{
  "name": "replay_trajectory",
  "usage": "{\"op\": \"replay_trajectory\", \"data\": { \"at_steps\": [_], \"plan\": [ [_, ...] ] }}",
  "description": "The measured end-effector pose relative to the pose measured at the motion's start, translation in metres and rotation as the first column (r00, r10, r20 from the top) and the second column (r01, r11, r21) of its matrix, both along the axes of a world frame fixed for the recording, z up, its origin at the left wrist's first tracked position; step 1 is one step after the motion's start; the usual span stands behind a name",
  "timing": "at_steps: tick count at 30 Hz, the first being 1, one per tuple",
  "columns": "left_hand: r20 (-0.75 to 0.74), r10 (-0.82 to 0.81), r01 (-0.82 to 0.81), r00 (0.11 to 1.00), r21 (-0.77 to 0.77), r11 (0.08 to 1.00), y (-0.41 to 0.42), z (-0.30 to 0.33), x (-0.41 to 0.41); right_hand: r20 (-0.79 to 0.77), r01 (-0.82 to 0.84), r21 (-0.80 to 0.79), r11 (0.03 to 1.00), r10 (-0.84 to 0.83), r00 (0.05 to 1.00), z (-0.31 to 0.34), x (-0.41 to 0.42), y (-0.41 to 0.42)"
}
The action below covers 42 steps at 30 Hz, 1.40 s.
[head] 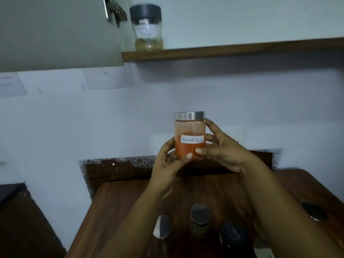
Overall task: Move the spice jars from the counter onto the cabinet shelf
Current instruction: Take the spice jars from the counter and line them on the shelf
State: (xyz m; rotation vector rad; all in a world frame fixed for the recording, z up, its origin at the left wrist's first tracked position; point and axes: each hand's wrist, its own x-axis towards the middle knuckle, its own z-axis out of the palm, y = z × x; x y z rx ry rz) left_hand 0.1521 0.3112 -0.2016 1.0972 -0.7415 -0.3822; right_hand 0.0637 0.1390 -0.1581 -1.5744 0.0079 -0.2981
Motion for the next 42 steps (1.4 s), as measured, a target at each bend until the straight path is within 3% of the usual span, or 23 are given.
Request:
{"op": "replay_trajectory", "data": {
  "at_steps": [3,9,15,16,19,20,22,24,28,36,42],
  "plan": [
    [0.185,0.095,-0.094,0.978,-0.012,0.995,0.004,0.049,0.006,0.115,0.054,-0.125,0.991,-0.040,0.993,0.054,-0.002,0.004],
    [0.374,0.267,-0.180,0.888,-0.252,0.951,0.013,0.163,0.023,0.368,0.133,-0.296,0.946,-0.015,0.930,0.164,0.001,0.016],
    [0.563,0.396,-0.315,0.725,-0.241,0.918,-0.002,0.246,0.041,0.410,0.159,-0.376,0.913,0.010,0.912,0.251,0.028,0.006],
    [0.640,0.455,-0.411,0.619,-0.230,0.882,-0.005,0.249,0.049,0.387,0.172,-0.392,0.904,-0.008,0.922,0.258,0.036,-0.001],
    [0.841,0.529,-0.690,0.117,-0.314,0.652,-0.012,0.235,0.076,0.219,0.212,-0.504,0.837,-0.114,0.969,0.268,0.058,-0.021],
    [0.861,0.509,-0.717,0.016,-0.345,0.606,-0.014,0.224,0.084,0.152,0.215,-0.539,0.815,-0.157,0.976,0.269,0.064,-0.026],
    [0.874,0.479,-0.742,-0.086,-0.377,0.555,-0.020,0.202,0.097,0.050,0.198,-0.566,0.800,-0.206,0.977,0.272,0.075,-0.038],
    [0.853,0.512,-0.752,-0.107,-0.406,0.520,-0.028,0.192,0.104,-0.013,0.180,-0.585,0.791,-0.231,0.973,0.277,0.086,-0.046],
    [0.796,0.588,-0.742,-0.146,-0.481,0.467,-0.037,0.191,0.109,-0.059,0.188,-0.715,0.673,-0.326,0.944,0.283,0.105,-0.046],
    [0.731,0.609,-0.700,-0.307,-0.608,0.376,-0.046,0.188,0.133,-0.055,0.178,-0.768,0.616,-0.339,0.939,0.278,0.135,-0.051],
    [0.706,0.621,-0.691,-0.340,-0.636,0.345,-0.051,0.187,0.137,-0.048,0.188,-0.784,0.591,-0.359,0.932,0.276,0.137,-0.052]
  ]
}}
